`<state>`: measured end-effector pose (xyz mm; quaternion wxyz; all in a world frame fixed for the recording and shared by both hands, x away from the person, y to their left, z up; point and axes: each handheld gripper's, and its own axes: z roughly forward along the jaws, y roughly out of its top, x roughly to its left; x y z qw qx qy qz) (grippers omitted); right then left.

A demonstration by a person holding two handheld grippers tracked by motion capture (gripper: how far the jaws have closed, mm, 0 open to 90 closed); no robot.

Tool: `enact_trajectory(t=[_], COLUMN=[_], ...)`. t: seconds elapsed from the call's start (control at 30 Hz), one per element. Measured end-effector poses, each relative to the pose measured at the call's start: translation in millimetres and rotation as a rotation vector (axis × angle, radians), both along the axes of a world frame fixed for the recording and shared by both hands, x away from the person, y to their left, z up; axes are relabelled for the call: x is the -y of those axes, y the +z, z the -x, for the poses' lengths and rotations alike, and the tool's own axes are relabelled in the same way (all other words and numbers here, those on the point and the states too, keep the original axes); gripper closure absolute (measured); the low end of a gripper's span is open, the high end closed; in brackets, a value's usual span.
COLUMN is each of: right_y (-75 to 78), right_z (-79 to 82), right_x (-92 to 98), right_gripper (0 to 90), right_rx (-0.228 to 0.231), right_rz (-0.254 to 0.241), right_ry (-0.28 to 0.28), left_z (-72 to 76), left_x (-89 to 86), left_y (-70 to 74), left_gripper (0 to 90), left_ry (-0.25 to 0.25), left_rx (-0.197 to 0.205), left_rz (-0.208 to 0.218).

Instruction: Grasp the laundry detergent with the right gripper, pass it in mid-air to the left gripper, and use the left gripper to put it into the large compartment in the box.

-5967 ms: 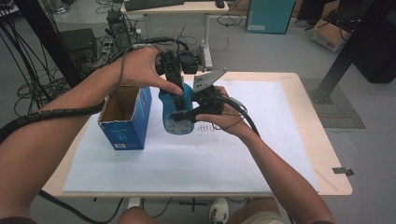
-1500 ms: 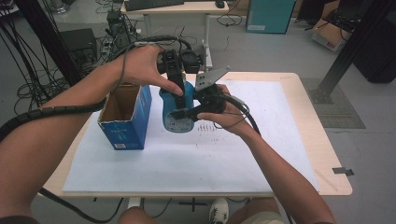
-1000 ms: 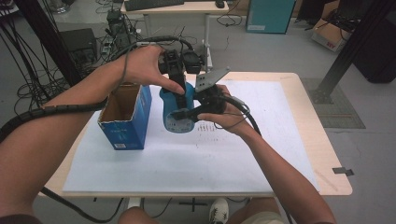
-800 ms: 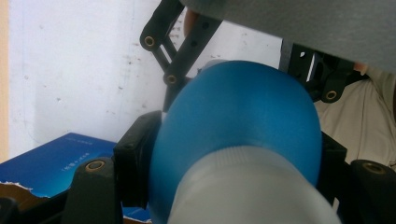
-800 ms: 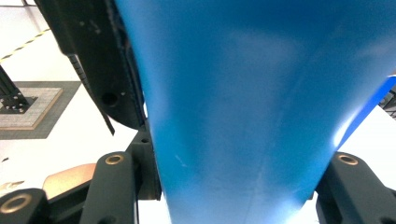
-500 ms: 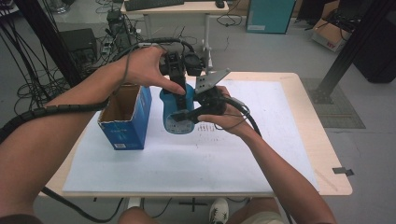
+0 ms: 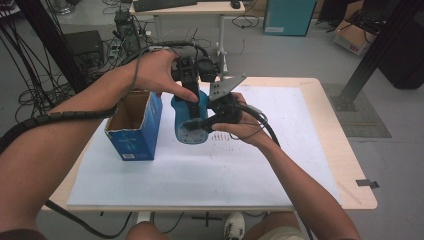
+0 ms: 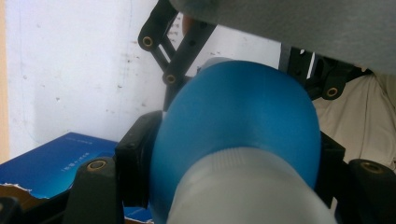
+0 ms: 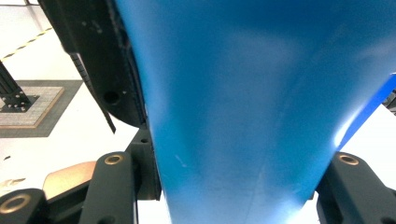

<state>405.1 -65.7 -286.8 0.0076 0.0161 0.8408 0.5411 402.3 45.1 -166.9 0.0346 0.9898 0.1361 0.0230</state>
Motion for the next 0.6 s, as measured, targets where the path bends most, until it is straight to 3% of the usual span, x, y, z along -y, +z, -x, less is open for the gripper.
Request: enact_trajectory(t=[0.03, 0.17, 0.2, 0.27, 0.3, 0.6], right_y=[-0.4, -1.1, -1.0, -1.3, -2.3, -3.0], right_z=[-3.3, -3.5, 0.2, 0.2, -3.3, -3.9], right_x=[-1.6, -2.3, -1.0, -1.0, -3.0, -3.2], right_gripper=[43.6, 43.5, 43.5, 43.5, 43.5, 43.2], right_rx=[0.041, 0.039, -0.01, -0.01, 0.036, 0.028], right_rz=[-0.024, -0.022, 0.007, 0.01, -0.017, -0.018], right_ry=[0.006, 0.008, 0.002, 0.005, 0.011, 0.022], left_z=[-0.2, -0.5, -0.5, -0.2, 0.0, 0.2], left_x=[-0.4, -1.0, -1.1, -1.1, -0.9, -1.8], left_y=[0.4, -0.4, -1.0, -2.0, -2.1, -1.7], left_gripper=[35.0, 35.1, 35.2, 35.2, 35.3, 35.6], left_ry=[0.003, 0.001, 0.0, -0.001, 0.0, -0.004], left_rx=[-0.007, -0.009, -0.01, -0.01, -0.013, -0.008], left_rz=[0.003, 0.001, 0.001, -0.002, -0.004, 0.0])
